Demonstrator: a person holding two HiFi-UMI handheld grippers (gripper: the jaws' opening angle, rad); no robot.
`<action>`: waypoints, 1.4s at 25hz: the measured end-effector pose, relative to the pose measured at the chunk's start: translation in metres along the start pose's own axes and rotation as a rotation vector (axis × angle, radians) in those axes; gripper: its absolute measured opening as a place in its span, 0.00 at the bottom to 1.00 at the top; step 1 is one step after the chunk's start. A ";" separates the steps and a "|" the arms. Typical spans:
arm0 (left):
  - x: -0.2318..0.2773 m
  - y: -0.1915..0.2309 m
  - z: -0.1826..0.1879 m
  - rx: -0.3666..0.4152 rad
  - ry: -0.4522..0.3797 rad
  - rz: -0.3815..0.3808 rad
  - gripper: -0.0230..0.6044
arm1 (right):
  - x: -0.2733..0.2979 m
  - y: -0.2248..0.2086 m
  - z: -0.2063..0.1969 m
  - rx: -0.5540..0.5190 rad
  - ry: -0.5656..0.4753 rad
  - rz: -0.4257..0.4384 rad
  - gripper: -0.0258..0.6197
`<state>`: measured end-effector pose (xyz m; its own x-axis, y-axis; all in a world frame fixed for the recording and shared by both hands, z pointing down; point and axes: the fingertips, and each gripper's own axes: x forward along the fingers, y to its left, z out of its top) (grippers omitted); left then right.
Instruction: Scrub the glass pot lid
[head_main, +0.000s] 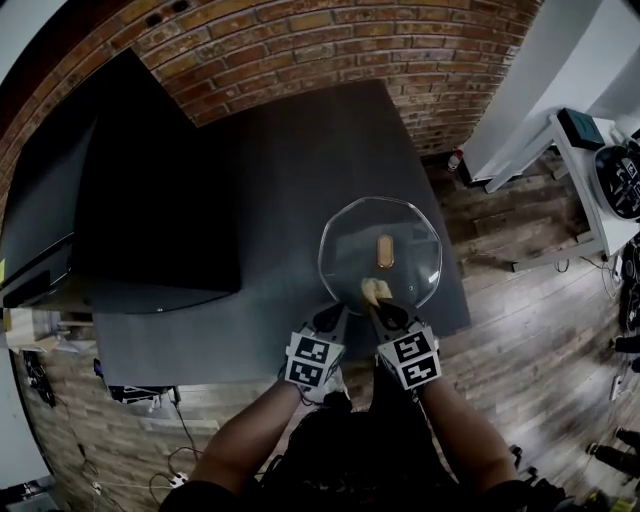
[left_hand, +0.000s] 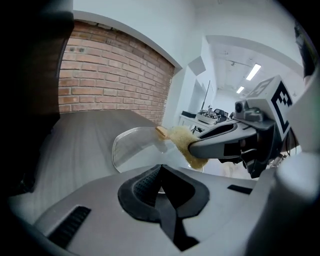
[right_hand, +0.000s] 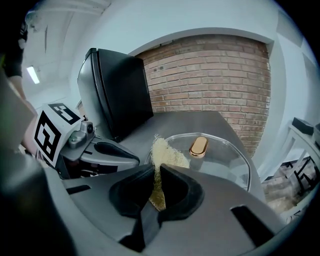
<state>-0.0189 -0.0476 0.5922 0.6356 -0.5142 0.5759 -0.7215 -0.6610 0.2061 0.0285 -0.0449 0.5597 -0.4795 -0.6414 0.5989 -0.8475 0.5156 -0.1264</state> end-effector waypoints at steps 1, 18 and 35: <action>0.004 0.002 0.000 0.001 0.007 0.000 0.09 | 0.003 -0.001 -0.001 0.002 0.008 0.000 0.11; 0.040 0.019 -0.017 -0.015 0.106 0.015 0.09 | 0.037 -0.003 -0.028 0.004 0.104 0.048 0.11; 0.042 0.020 -0.020 -0.012 0.120 0.015 0.09 | 0.021 -0.041 -0.037 0.059 0.137 0.010 0.11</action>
<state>-0.0120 -0.0713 0.6363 0.5877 -0.4542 0.6695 -0.7344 -0.6467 0.2060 0.0617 -0.0590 0.6065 -0.4561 -0.5507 0.6991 -0.8565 0.4848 -0.1770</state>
